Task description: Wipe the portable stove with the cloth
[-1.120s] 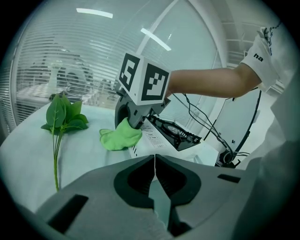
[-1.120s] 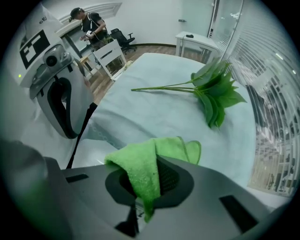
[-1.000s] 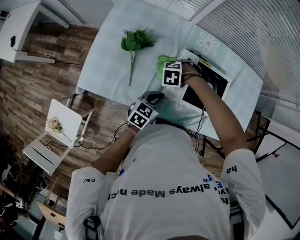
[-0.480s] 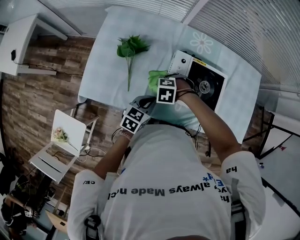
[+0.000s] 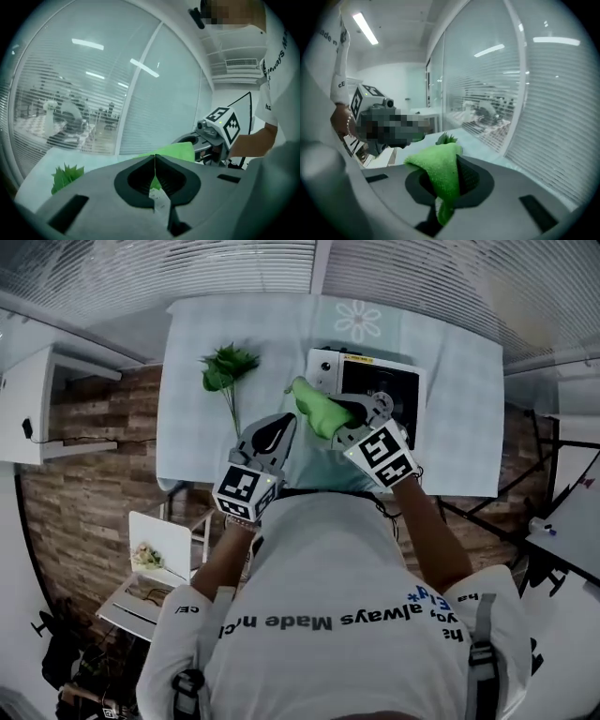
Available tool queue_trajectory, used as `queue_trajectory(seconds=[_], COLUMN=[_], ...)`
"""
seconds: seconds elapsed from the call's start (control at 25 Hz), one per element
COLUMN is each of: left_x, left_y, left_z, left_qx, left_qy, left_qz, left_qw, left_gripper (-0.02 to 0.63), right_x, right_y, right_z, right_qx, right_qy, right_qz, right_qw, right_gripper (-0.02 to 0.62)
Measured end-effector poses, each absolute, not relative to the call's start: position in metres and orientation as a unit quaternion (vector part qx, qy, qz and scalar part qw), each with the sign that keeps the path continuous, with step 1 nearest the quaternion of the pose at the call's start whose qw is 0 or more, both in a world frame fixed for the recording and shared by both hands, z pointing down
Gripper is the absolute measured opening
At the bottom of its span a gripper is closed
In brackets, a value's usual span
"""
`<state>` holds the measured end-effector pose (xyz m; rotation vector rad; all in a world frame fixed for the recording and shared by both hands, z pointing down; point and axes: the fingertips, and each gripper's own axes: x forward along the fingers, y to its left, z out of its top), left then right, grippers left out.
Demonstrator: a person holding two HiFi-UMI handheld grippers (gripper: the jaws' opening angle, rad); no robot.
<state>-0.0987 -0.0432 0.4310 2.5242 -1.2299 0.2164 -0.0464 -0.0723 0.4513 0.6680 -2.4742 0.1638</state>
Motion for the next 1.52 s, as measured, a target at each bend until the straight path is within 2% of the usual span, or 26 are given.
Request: queue_trajectory(seconds=[0.12, 0.28, 0.64, 1.52], left_x=[-0.092, -0.077, -0.041, -0.010], left_y=[-0.060, -0.073, -0.072, -0.075], left_z=[0.400, 0.364, 0.292, 0.275], left_qx=[0.887, 0.891, 0.908, 0.919], left_qy=[-0.442, -0.441, -0.415, -0.391], left_qz=[0.054, 0.027, -0.004, -0.019], left_qw=[0.119, 0.103, 0.057, 0.047], left_gripper=[0.012, 0.012, 0.012, 0.013], right_x=[-0.016, 0.022, 0.072, 0.111], right_y=[-0.074, -0.069, -0.052, -0.059], right_z=[0.406, 0.357, 0.285, 0.261], right_qx=[0.319, 0.388, 0.470, 0.519], right_qy=[-0.921, -0.908, -0.880, -0.853], right_qz=[0.059, 0.046, 0.027, 0.015], right_qw=[0.215, 0.149, 0.068, 0.045], right_gripper=[0.023, 0.023, 0.023, 0.023])
